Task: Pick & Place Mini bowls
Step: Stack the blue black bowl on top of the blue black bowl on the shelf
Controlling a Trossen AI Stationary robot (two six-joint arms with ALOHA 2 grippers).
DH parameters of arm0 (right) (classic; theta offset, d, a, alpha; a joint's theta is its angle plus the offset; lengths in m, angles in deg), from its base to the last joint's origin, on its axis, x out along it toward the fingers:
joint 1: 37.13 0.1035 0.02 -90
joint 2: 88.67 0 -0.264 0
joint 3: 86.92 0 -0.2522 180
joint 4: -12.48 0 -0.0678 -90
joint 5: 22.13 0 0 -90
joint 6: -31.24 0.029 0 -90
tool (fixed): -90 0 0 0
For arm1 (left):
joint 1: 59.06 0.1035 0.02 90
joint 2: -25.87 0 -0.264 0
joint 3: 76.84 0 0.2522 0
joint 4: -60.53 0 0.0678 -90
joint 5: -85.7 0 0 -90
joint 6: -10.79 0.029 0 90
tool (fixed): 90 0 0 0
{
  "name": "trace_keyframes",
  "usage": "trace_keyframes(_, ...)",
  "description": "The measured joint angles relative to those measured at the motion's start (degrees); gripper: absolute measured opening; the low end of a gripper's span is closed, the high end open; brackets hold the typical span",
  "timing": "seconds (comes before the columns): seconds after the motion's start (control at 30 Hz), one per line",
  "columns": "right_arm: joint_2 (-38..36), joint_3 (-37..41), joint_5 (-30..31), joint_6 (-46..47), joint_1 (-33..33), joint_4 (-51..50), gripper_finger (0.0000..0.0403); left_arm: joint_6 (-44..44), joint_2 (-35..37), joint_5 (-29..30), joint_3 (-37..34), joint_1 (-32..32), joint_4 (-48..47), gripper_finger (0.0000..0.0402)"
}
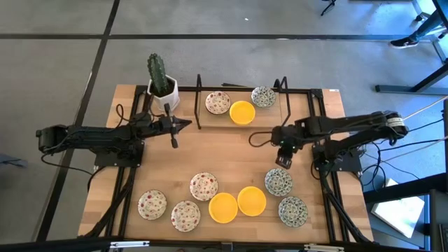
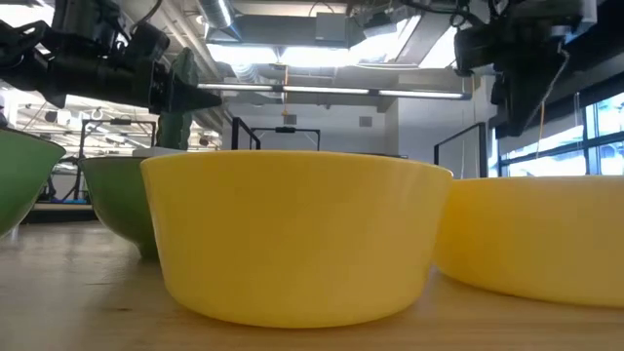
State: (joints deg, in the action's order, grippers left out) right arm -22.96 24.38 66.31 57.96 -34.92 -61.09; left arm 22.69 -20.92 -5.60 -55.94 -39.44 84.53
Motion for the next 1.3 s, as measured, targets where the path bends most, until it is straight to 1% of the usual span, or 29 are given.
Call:
trace_keyframes(0.07, 0.59, 0.02, 0.02, -0.7, 1.16, 0.25, 0.0162, -0.87, 0.0, -0.02, 0.0, 0.0, -0.34, 0.0004)
trace_keyframes(0.2, 2.44, 0.02, 0.02, -5.2, 3.57, 0.93, 0.0233, -1.76, 0.0, -0.07, 0.0, 0.0, -1.4, 0.0006)
trace_keyframes(0.27, 3.68, 0.04, 0.07, -7.0, 4.64, 0.88, 0.0258, -2.14, 0.0, -0.07, 0.0, 0.0, -1.42, 0.0008)
trace_keyframes(0.37, 5.89, 0.04, 0.43, -9.09, 6.27, 1.73, 0.0278, -2.36, 0.0, -0.06, 0.0, 0.0, -1.42, 0.0008)
trace_keyframes(0.47, 8.2, 0.09, 0.45, -10.74, 7.74, 2.69, 0.028, -2.35, 0.0, -0.04, 0.0, 0.0, -1.42, 0.0005)
trace_keyframes(0.6, 10.99, 0.09, 0.43, -11.95, 8.98, 3.27, 0.0272, -2.35, 0.0, -0.04, 0.0, 0.0, -1.42, 0.0005)
trace_keyframes(0.83, 15.62, 0.09, 0.33, -12.04, 9.46, 4.07, 0.0263, -2.31, 0.0, -0.04, 0.0, 0.0, -1.42, 0.0003)
trace_keyframes(1.03, 19.01, 0.09, -3.5, -12.22, 9.46, 6.35, 0.0263, -2.29, 0.0, -0.02, 0.0, 0.0, -1.42, 0.0005)
trace_keyframes(1.3, 23.2, 0.09, -4.07, -13.56, 9.46, 6.94, 0.0263, -2.31, 0.0, -0.02, 0.0, 0.0, -1.42, 0.0005)
